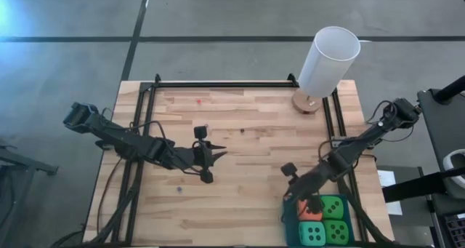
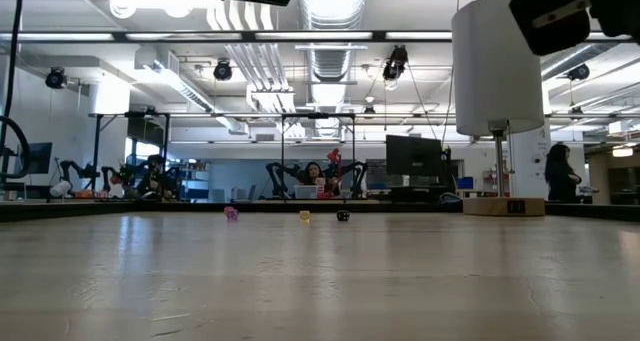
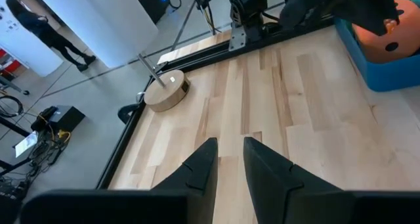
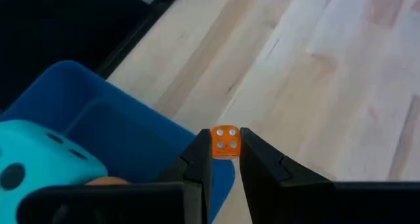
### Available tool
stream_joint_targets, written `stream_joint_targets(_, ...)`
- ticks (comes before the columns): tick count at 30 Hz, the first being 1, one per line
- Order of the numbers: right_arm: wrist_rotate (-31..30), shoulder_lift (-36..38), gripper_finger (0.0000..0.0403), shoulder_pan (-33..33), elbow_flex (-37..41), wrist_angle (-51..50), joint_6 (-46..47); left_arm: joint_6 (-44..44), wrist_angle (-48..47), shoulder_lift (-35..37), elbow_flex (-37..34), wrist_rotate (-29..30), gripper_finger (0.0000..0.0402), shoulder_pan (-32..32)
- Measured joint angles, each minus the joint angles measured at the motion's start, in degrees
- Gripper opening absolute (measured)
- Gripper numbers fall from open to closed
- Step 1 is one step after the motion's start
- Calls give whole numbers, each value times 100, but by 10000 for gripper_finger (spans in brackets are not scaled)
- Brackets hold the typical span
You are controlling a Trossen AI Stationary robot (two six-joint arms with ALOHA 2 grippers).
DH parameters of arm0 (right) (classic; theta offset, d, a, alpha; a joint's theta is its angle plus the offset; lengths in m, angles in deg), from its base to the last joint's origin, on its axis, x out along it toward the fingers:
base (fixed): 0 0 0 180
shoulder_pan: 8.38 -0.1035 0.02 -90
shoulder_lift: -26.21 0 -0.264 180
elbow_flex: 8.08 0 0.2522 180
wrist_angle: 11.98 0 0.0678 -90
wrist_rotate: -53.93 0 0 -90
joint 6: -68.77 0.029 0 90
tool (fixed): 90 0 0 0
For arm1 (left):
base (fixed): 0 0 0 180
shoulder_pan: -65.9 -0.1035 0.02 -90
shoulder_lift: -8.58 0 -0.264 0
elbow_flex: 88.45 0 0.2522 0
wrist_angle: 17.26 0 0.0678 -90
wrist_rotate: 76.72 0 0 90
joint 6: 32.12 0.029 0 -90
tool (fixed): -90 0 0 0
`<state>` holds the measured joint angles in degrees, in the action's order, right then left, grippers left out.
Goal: Pick & Place Dice
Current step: Put the small orange die into the blue bin
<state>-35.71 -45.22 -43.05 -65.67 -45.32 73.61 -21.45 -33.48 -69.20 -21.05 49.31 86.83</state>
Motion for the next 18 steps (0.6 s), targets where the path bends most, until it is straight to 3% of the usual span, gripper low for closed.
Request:
stream_joint_targets(10, 618, -368, 52, 4, 95, 44, 121, -17, 2, 0, 0, 0, 78, 0)
stream_joint_targets(18, 586, -630, 69, 53, 98, 52, 149, -17, 2, 0, 0, 0, 78, 0)
